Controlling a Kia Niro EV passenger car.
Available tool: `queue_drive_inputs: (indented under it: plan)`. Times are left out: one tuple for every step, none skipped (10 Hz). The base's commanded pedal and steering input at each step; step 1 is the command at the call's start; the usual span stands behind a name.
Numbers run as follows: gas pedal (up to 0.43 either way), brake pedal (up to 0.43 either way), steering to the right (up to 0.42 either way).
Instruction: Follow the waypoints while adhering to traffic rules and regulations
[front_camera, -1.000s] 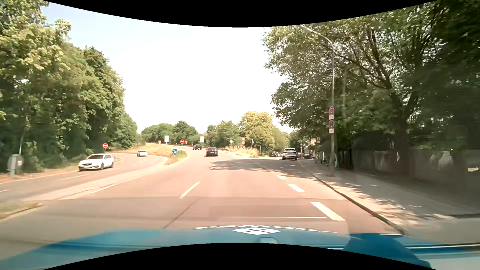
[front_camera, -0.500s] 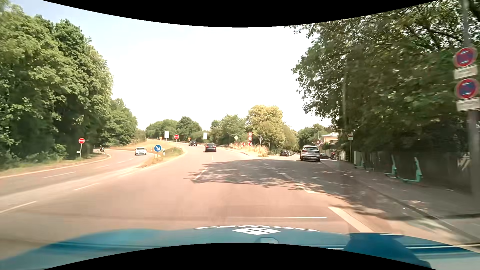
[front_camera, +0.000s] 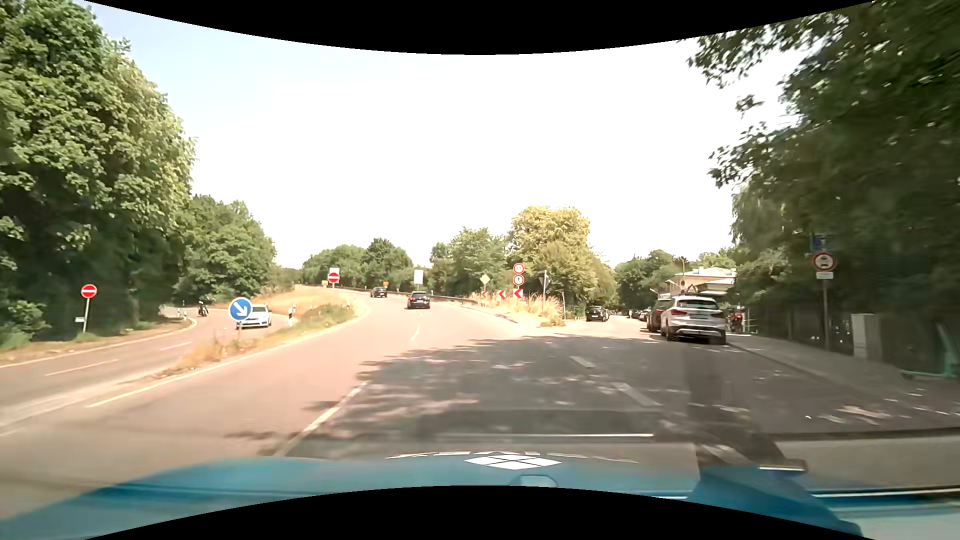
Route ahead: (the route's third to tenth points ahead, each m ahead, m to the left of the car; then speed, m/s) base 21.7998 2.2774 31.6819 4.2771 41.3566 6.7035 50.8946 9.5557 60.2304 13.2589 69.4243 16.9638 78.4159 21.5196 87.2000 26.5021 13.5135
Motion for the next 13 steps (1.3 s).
queue_drive_inputs:
  plan:
    - [0.0,0.037,-0.029]
    - [0.0,0.091,-0.029]
    - [0.0,0.116,-0.029]
    - [0.0,0.128,-0.03]
    - [0.0,0.128,-0.03]
    - [0.0,0.128,-0.03]
    - [0.0,0.128,-0.03]
    - [0.0,0.128,-0.033]
    - [0.0,0.128,-0.036]
    - [0.0,0.128,-0.036]
    - [0.0,0.128,-0.036]
    - [0.0,0.11,-0.036]
    - [0.0,0.104,-0.036]
